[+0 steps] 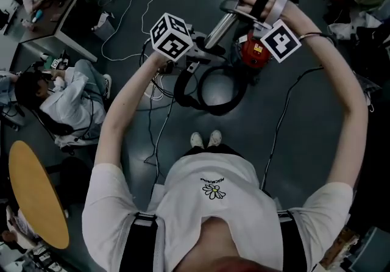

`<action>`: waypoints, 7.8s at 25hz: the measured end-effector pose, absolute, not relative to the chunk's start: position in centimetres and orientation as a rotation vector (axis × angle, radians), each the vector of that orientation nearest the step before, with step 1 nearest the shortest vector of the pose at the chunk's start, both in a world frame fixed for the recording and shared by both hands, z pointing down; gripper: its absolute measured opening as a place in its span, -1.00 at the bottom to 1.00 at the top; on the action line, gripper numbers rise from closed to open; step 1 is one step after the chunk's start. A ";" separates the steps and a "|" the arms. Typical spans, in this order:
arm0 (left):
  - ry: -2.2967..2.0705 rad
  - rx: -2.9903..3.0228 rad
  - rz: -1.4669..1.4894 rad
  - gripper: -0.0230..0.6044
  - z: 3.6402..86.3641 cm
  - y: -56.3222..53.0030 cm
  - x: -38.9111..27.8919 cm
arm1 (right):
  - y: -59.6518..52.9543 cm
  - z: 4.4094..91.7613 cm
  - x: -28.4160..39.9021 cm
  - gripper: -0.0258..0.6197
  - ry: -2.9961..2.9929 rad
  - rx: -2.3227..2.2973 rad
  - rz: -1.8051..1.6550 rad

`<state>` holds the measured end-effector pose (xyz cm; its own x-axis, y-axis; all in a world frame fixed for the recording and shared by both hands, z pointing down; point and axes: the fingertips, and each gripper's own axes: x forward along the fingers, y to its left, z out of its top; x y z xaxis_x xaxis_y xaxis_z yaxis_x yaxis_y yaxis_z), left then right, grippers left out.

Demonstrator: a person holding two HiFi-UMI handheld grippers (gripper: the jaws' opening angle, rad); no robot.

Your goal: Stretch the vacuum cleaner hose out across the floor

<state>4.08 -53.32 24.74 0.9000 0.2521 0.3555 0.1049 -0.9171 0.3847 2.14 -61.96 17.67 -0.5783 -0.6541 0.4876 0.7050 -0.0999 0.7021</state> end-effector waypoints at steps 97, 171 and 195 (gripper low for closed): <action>-0.865 2.823 0.288 -0.14 29.8 -9.0 -11.3 | -17.7 25.0 9.9 -0.35 -2.748 0.743 1.140; 0.752 1.966 -0.299 -0.36 19.6 27.6 0.9 | 32.0 5.5 27.2 -0.88 -1.887 2.988 -0.589; -0.273 2.815 -0.670 -0.36 7.0 57.1 -16.1 | 56.0 21.0 -4.7 -0.88 -3.468 0.863 0.787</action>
